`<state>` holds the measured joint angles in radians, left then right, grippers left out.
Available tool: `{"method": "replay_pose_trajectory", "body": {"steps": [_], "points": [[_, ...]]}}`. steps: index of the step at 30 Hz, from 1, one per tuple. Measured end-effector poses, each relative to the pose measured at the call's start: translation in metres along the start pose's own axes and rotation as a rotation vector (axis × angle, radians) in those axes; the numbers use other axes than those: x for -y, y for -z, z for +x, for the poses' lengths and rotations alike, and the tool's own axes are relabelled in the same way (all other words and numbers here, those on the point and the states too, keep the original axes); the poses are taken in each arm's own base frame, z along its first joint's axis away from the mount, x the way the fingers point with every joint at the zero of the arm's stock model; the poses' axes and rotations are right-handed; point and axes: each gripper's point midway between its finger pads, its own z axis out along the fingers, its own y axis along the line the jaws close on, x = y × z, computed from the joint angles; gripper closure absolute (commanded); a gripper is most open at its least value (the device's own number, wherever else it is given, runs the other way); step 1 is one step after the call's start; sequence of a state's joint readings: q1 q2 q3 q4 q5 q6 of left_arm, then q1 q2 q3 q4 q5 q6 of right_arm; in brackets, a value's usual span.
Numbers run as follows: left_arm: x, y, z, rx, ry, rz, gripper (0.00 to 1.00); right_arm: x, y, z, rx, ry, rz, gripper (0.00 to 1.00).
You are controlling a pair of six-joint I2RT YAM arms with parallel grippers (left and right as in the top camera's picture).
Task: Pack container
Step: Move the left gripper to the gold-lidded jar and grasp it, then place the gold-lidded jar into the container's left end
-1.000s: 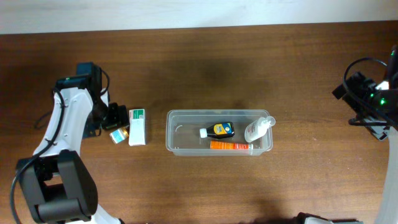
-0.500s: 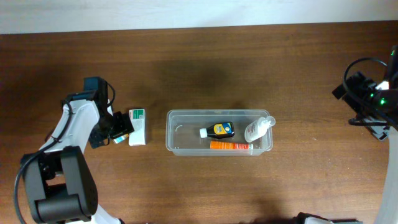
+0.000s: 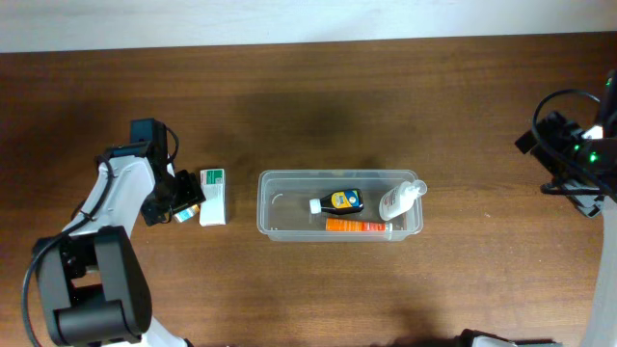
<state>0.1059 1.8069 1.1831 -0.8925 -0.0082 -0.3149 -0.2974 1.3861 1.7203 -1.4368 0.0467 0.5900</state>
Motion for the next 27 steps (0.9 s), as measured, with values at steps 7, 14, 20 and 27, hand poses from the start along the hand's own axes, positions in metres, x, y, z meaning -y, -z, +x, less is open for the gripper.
{"method": "replay_pose_trajectory", "body": {"steps": [7,14,20,27], "points": [[-0.001,-0.009,0.002,-0.021,0.006,-0.010,0.40,0.000,0.000,0.000,0.000,0.001,0.000,0.02],[-0.002,-0.009,0.001,-0.018,-0.006,-0.013,0.48,0.000,0.000,0.000,0.000,0.000,0.000,0.02],[-0.004,0.010,0.009,-0.085,-0.038,-0.034,0.49,0.000,0.000,0.000,0.000,0.001,0.000,0.02],[0.022,0.078,-0.017,-0.005,-0.113,0.021,0.54,0.000,0.000,0.000,0.000,0.000,0.000,0.02]]}}
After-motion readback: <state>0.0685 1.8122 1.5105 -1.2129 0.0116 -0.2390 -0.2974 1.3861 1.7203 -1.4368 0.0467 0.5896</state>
